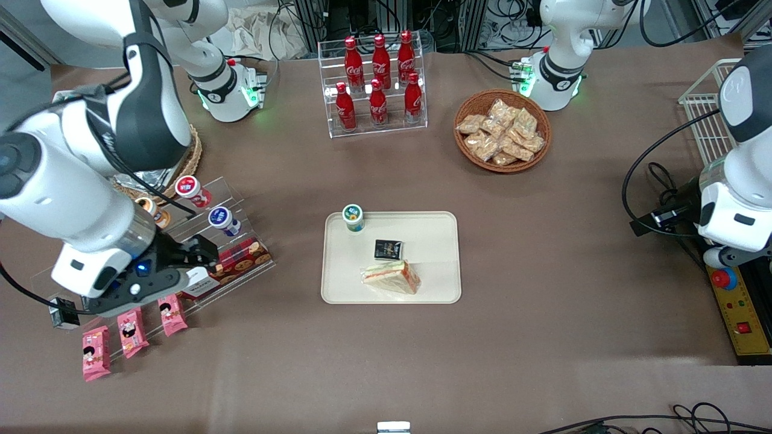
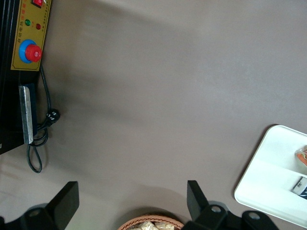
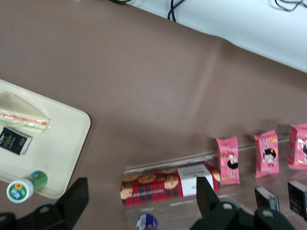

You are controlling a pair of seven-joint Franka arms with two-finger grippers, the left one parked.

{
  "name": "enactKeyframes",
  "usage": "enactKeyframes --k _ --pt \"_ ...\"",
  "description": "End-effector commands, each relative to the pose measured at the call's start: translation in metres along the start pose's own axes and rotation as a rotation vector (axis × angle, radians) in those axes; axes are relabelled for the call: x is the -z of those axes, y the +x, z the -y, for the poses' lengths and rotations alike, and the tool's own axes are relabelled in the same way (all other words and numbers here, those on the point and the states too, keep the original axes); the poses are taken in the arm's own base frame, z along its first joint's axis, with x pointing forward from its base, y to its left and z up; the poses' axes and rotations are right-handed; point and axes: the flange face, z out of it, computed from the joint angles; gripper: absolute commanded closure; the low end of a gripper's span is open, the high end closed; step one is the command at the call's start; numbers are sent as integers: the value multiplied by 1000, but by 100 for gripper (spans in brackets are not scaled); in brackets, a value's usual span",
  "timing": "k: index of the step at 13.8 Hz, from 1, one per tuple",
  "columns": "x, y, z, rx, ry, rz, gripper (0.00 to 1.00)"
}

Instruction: Place sandwich on tray

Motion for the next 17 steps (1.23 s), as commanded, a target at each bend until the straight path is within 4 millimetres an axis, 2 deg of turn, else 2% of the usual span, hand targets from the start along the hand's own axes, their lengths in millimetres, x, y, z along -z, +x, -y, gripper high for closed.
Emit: enactKeyframes --k 1,2,5,8,9,11,12,14,16,17 --pt "10 -17 -27 -49 -8 38 0" --pt "13 -21 -35 -60 -12 48 0" --pt "26 -40 -88 -158 17 59 0" --pt "52 -61 -127 -223 39 27 0" --pt "56 -72 -150 -263 48 28 0" --pt "59 -86 -173 -310 84 37 0" --pt "61 -88 -176 -321 92 33 0" --pt "65 -90 -170 -413 114 45 0" --pt "60 -86 -152 -479 114 82 0" --pt "65 -85 -145 -462 92 80 0"
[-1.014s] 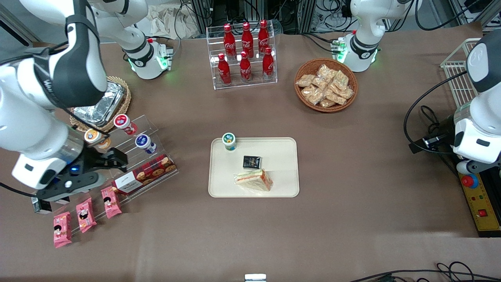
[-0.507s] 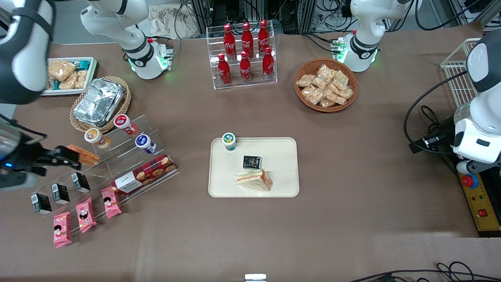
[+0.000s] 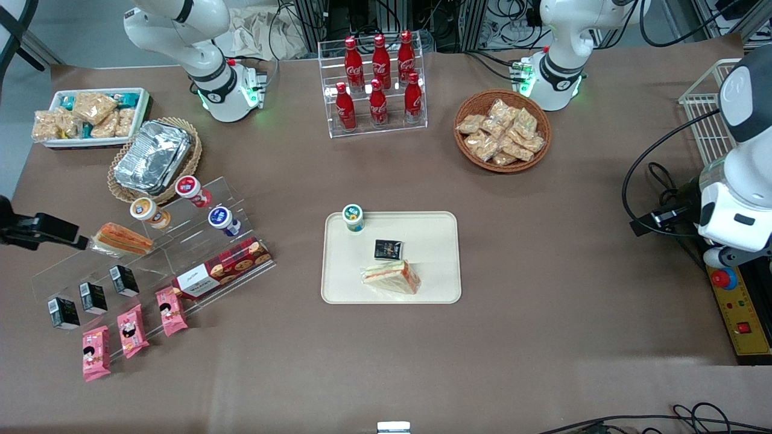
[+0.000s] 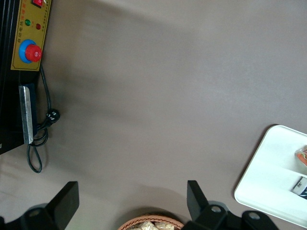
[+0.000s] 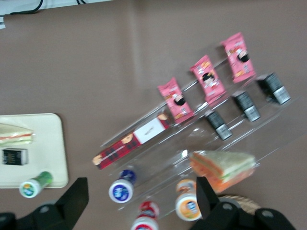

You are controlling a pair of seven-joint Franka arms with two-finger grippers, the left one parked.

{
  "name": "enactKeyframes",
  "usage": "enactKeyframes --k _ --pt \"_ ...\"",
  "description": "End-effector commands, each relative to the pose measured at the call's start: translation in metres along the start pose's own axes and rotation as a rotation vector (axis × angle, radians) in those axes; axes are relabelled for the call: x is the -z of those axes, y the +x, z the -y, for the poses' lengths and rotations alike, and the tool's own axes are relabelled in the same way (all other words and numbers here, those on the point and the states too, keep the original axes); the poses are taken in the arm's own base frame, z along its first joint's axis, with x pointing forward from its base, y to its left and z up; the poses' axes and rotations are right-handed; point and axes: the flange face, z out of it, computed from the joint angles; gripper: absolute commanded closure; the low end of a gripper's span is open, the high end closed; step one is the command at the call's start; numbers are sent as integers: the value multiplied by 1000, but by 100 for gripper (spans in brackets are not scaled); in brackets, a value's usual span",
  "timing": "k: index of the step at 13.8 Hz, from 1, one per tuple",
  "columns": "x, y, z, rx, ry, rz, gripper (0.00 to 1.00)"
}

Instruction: Place sandwich on tray

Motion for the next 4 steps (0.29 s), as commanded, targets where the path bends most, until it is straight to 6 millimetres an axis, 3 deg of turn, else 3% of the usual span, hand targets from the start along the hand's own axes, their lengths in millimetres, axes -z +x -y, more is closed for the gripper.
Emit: enactKeyframes --k 1,4 --pt "7 -11 19 -8 -40 2 0" --pt "10 -12 22 16 -77 -10 0"
